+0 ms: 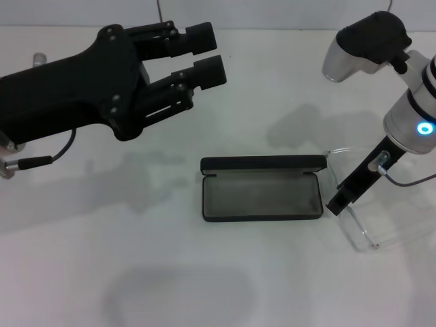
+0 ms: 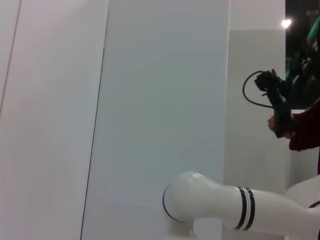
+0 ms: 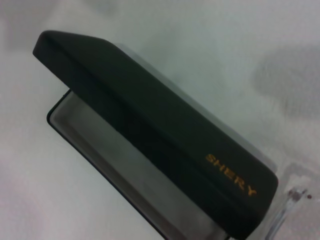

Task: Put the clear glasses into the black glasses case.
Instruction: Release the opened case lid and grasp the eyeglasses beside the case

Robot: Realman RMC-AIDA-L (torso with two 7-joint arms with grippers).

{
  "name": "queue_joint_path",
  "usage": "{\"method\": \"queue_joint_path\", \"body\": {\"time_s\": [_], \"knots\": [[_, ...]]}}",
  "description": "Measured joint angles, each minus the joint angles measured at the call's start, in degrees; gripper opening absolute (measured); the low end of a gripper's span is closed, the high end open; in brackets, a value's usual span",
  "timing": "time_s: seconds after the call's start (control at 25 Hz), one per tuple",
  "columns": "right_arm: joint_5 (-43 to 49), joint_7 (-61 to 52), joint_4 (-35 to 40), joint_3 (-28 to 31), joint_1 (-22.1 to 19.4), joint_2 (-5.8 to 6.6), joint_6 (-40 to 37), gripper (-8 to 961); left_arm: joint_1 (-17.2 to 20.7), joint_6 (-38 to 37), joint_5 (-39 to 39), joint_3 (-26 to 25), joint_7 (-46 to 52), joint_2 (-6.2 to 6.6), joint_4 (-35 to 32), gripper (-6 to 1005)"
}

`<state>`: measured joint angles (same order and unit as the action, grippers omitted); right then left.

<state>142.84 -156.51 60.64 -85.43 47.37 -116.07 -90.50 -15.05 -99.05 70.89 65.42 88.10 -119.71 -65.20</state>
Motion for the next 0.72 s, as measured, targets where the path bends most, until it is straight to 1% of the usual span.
{"method": "queue_joint_path", "body": {"time_s": [0.24, 0.4, 0.68, 0.72], "knots": [[-0.66, 1.70, 0.63, 0.07, -0.67, 0.00, -1.35, 369, -0.30, 0.00, -0.73, -0.22, 0.49, 0.07, 1.03, 399], [-1.22, 2.07, 0.76, 0.46, -1.23, 0.36, -1.99, 287, -0.25, 0.00, -0.75, -0.25, 0.50, 0.09, 1.12, 399], [-1.18, 2.82, 1.07, 1.27, -2.18, 0.41, -2.10, 209, -0.68, 0.01, -1.15, -0.29, 0.49, 0.18, 2.30, 398], [-0.93, 2.82, 1.72, 1.38, -2.87, 0.51, -2.34, 198, -0.63, 0.01, -1.25, -0.30, 0.49, 0.18, 2.34, 398]]}}
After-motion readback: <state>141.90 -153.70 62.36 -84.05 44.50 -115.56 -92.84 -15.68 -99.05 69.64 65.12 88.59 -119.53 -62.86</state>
